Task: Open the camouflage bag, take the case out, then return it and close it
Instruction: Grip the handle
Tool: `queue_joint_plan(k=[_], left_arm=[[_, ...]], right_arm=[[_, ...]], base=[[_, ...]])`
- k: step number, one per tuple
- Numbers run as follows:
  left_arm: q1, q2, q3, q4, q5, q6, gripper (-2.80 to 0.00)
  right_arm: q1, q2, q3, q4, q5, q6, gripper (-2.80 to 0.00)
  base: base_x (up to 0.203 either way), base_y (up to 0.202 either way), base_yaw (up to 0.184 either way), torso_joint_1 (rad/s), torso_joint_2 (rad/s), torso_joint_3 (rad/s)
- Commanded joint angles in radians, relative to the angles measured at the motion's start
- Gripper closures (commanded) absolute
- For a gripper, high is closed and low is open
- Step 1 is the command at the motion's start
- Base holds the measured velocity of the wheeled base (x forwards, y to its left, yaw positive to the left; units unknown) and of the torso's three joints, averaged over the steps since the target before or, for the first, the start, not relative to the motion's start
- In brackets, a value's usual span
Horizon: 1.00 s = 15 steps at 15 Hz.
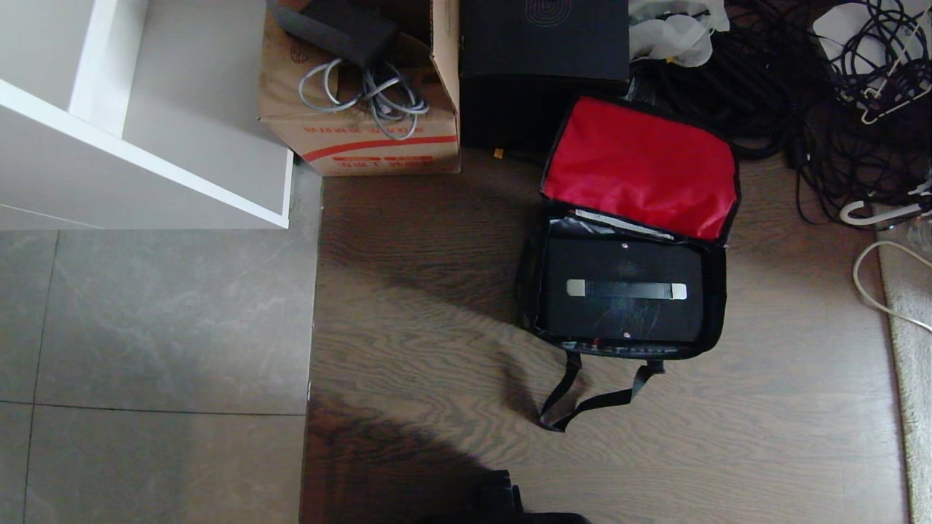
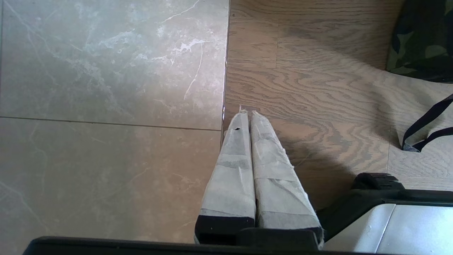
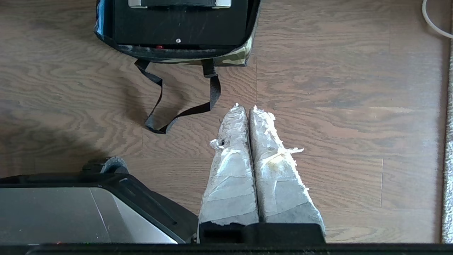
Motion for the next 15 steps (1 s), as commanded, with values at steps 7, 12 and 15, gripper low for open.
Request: queue_joint_plan(k=[7,12,15], left_arm=[[0.0,0.0,0.0,0.0,0.0,-0.003,0.0],[0.0,0.0,0.001,0.0,0.0,-0.006,0.0],[0.0,0.0,0.001,0.0,0.0,-0.006,0.0]], right_arm=[[0.001,0.002,0.0,0.0,0.0,0.0,0.0],[0.0,0.002,0.0,0.0,0.0,0.0,0.0],[0.0,0.002,0.0,0.0,0.0,0.0,0.0]], base=[[0.0,0.0,0.0,0.001,0.0,0.098],[0.0,0.0,0.0,0.003,0.0,0.197],[0.0,0.0,0.0,0.004,0.0,0.193]])
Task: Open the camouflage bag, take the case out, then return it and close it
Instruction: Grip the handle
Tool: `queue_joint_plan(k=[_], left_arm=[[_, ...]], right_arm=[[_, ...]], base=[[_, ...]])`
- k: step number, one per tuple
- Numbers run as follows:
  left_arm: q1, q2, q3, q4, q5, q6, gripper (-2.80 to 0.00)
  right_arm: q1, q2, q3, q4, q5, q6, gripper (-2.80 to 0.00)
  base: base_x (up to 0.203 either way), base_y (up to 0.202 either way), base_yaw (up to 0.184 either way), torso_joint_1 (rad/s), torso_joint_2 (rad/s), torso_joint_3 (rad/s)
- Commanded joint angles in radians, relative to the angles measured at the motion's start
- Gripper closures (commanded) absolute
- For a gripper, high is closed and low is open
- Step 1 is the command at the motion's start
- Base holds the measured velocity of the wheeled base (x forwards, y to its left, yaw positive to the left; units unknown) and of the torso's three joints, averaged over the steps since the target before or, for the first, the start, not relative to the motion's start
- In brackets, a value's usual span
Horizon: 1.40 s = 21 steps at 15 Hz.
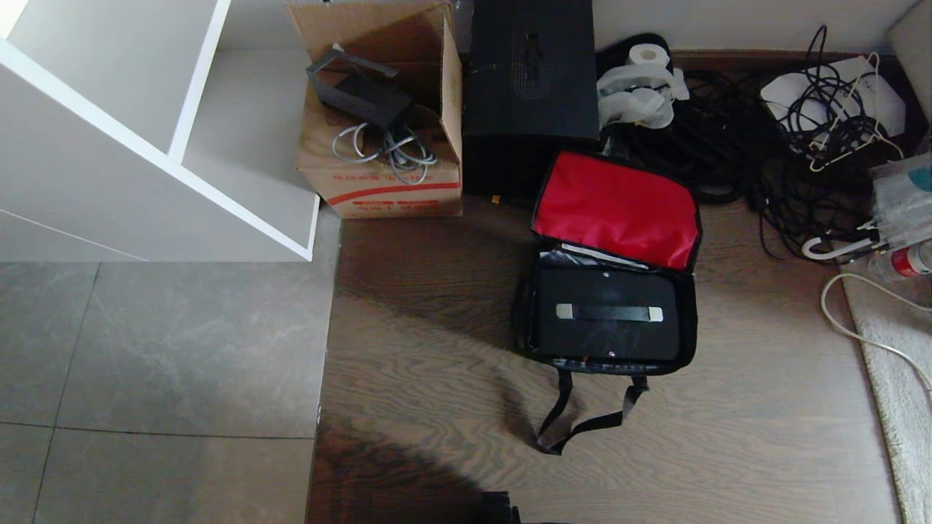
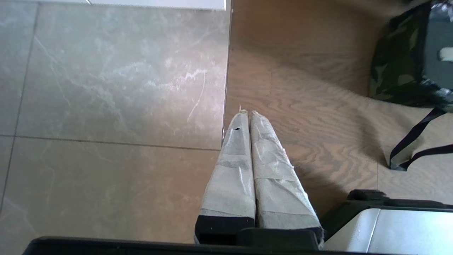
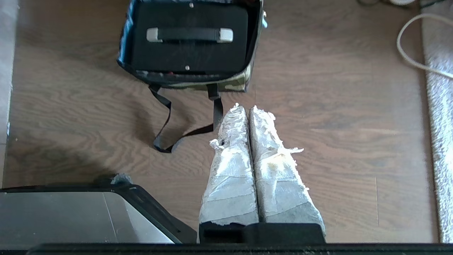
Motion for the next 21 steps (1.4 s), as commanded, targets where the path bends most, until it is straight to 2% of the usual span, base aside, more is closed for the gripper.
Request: queue_joint_plan(k=[1,7,12,15,19,21], left_arm=[[0.0,0.0,0.0,0.0,0.0,0.0,0.0],[0.0,0.0,0.0,0.0,0.0,0.001,0.0],[0.0,0.0,0.0,0.0,0.0,0.001,0.0],[0.0,0.0,0.0,0.0,0.0,0.001,0.0],[0.0,0.0,0.0,0.0,0.0,0.003,0.0],[0.0,0.0,0.0,0.0,0.0,0.001,0.0]], right_arm=[[0.001,0.002,0.0,0.0,0.001,0.0,0.0],[0.001,0.002,0.002,-0.006,0.003,-0.006,0.0],[0.0,0.007,-0.031,0.029,0.0,-0.007,0.0],[0.002,0.19,-0.268,0.154,0.013,0.051,0.0],[0.004,0.706,-0.648,0.247,0.056,0.188,0.0],[0.006,0.89,-0.742,0.279,0.071,0.228,0.0]], base=[[0.0,0.0,0.0,0.002,0.0,0.205],[0.0,0.0,0.0,0.002,0.0,0.203],[0.0,0.0,0.0,0.003,0.0,0.052],[0.0,0.0,0.0,0.0,0.0,0.0],[0.0,0.0,0.0,0.0,0.0,0.0],[0.0,0.0,0.0,0.0,0.0,0.0]])
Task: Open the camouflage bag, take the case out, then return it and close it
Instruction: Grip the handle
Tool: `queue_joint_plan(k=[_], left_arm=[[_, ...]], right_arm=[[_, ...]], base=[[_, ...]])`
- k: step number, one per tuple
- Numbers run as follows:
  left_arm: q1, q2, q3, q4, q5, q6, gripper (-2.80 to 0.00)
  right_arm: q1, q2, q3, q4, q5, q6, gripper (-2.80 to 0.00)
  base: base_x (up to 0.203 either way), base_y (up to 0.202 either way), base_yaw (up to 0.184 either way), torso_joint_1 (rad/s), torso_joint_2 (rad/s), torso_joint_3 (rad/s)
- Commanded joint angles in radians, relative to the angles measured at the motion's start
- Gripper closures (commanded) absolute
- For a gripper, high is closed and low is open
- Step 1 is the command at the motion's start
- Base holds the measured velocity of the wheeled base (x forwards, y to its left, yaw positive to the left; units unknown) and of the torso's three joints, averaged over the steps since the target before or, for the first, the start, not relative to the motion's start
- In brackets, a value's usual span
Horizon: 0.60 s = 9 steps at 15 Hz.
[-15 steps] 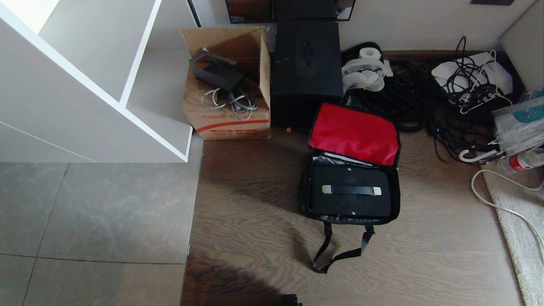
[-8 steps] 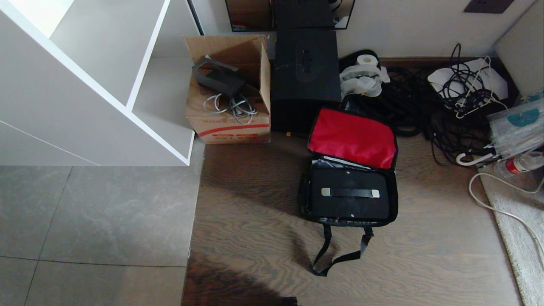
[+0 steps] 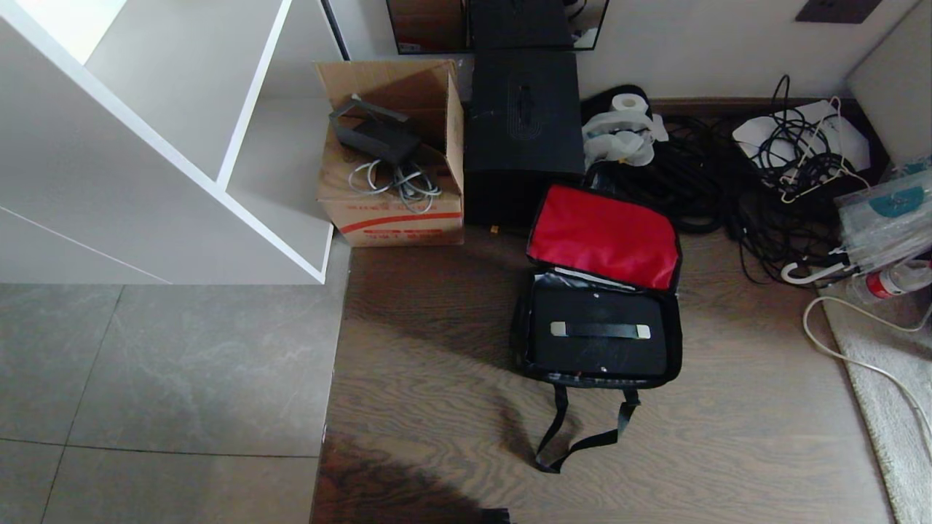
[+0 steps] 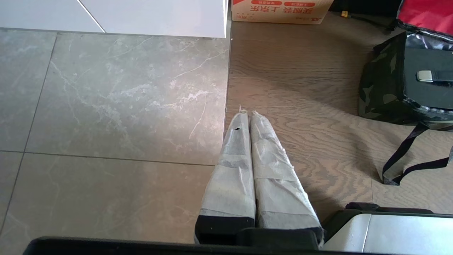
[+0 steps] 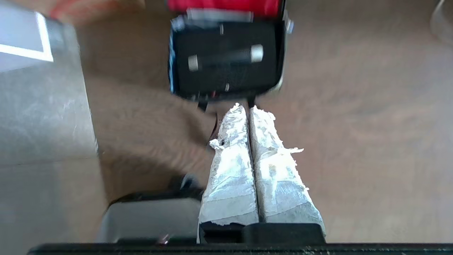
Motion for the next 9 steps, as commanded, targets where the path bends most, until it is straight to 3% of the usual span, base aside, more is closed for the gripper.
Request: queue_joint_plan(k=[1,3,5,9], left_arm=[[0.0,0.0,0.0,0.0,0.0,0.0,0.0],[0.0,0.0,0.0,0.0,0.0,0.001,0.0],[0.0,0.0,0.0,0.0,0.0,0.0,0.0],[0.0,0.0,-0.001,0.0,0.0,0.001,0.0]], right_arm=[[0.006,0.272,-0.06,0.013,0.006,0.012,0.0],[0.02,0.441,-0.037,0.009,0.008,-0.016,0.0],[0.03,0.606,-0.006,-0.035,0.012,-0.094,0.0],[0.095,0.945,0.012,-0.287,0.002,-0.173,0.0]], base=[[0.0,0.0,0.0,0.0,0.0,0.0],[0.0,0.0,0.0,0.0,0.0,0.0],[0.0,0.0,0.0,0.0,0.0,0.0],[0.0,0.0,0.0,0.0,0.0,0.0]])
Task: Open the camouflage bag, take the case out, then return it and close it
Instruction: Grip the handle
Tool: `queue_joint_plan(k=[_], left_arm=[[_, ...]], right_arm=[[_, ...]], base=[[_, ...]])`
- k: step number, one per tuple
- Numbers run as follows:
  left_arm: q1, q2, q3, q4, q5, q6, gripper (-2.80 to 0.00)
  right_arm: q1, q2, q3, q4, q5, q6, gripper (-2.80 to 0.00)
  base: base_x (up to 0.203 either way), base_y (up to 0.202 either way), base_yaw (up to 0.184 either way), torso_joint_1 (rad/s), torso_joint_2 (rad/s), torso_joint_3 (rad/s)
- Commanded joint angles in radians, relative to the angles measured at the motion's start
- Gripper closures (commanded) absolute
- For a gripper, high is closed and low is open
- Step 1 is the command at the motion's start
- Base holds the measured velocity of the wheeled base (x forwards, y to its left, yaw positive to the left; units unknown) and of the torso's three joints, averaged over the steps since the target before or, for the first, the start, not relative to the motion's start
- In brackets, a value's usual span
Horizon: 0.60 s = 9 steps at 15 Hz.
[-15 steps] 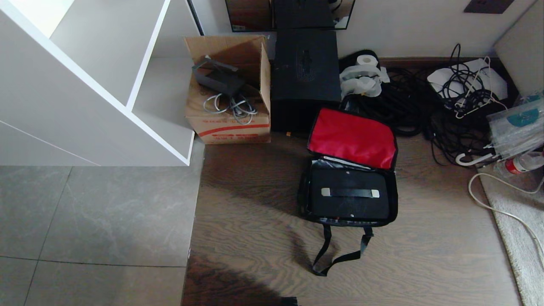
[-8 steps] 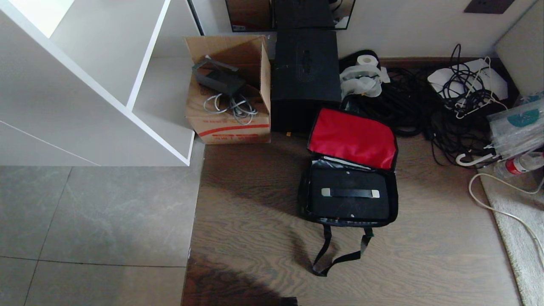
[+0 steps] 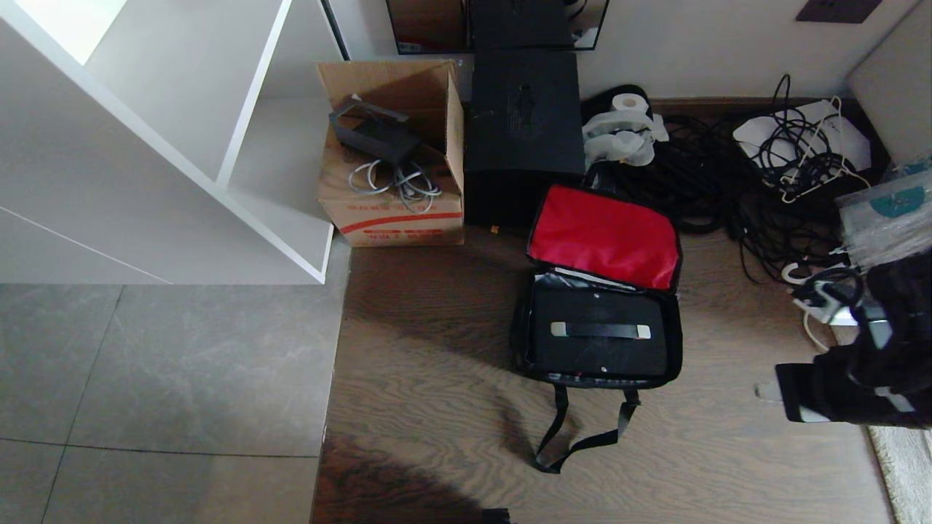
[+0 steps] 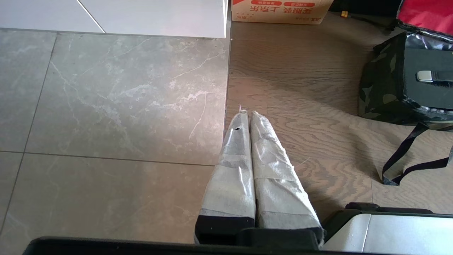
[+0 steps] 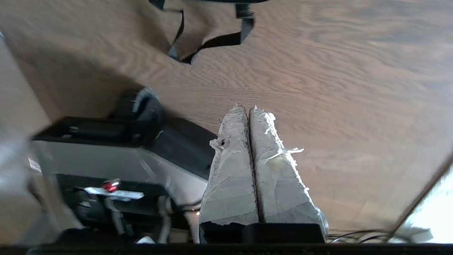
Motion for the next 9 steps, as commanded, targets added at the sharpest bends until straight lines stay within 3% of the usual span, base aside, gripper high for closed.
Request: queue_joint_plan(k=[1,6,7,8,9], left_arm=[[0.0,0.0,0.0,0.0,0.0,-0.001,0.0],[0.0,0.0,0.0,0.0,0.0,0.001,0.0],[0.0,0.0,-0.001,0.0,0.0,0.001,0.0],[0.0,0.0,0.0,0.0,0.0,0.001,0.0],[0.0,0.0,-0.001,0.0,0.0,0.0,0.0]], right_arm=[[0.038,0.241,-0.012,-0.09,-0.016,-0.01,0.0],[0.156,0.597,-0.165,-0.363,-0.179,-0.027,0.0],[0.171,0.652,-0.197,-0.421,-0.2,-0.031,-0.42],[0.18,0.696,-0.235,-0.468,-0.217,-0.04,-2.8],[0.186,0.73,-0.274,-0.497,-0.234,-0.051,-2.8]], base=[[0.0,0.0,0.0,0.0,0.0,0.0],[0.0,0.0,0.0,0.0,0.0,0.0],[0.0,0.0,0.0,0.0,0.0,0.0],[0.0,0.0,0.0,0.0,0.0,0.0],[0.0,0.0,0.0,0.0,0.0,0.0]])
